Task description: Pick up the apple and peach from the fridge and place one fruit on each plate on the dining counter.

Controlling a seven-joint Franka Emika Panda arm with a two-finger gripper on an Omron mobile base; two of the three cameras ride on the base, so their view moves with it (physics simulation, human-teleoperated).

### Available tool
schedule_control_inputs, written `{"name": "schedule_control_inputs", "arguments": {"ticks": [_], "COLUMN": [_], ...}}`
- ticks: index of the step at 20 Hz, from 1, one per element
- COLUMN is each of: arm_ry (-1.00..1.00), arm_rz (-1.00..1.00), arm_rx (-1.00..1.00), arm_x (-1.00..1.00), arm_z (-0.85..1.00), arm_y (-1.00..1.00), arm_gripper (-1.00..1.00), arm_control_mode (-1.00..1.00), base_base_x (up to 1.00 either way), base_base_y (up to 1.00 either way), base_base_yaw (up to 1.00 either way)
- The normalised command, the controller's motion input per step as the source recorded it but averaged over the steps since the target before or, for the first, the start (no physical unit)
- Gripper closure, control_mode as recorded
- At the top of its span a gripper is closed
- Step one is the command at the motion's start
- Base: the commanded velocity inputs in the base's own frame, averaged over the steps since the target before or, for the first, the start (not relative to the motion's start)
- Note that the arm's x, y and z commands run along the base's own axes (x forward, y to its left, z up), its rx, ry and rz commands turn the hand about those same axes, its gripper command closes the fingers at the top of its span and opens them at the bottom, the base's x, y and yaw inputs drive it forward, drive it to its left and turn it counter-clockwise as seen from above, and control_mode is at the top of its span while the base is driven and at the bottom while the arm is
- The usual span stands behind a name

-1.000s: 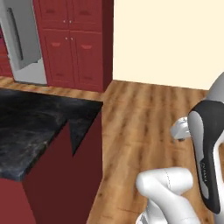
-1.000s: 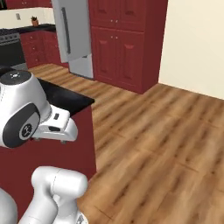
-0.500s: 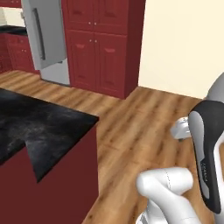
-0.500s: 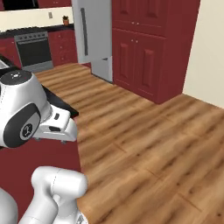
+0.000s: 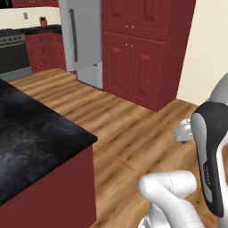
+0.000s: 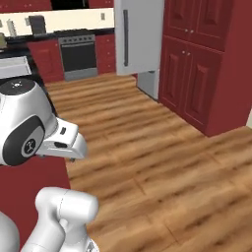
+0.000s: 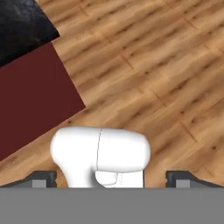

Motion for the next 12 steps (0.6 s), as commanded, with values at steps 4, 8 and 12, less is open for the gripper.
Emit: {"name": "schedule_control_inputs", "arguments": {"ticks": [4, 8, 12], "arm_ry": [0.00, 0.00, 0.00], "arm_rz": [0.00, 0.00, 0.00], "arm_rx": [0.00, 0.00, 0.00], "arm_x": [0.00, 0.00, 0.00], "arm_z": [0.00, 0.00, 0.00], "arm_y": [0.00, 0.00, 0.00], "arm_gripper": [-1.00, -1.00, -1.00], "arm_control_mode": [1.00, 1.00, 1.00], "base_base_x": [0.87, 0.87, 0.87], "base_base_y": [-1.00, -1.00, -1.00], "base_base_yaw": [0.50, 0.51, 0.53]}}
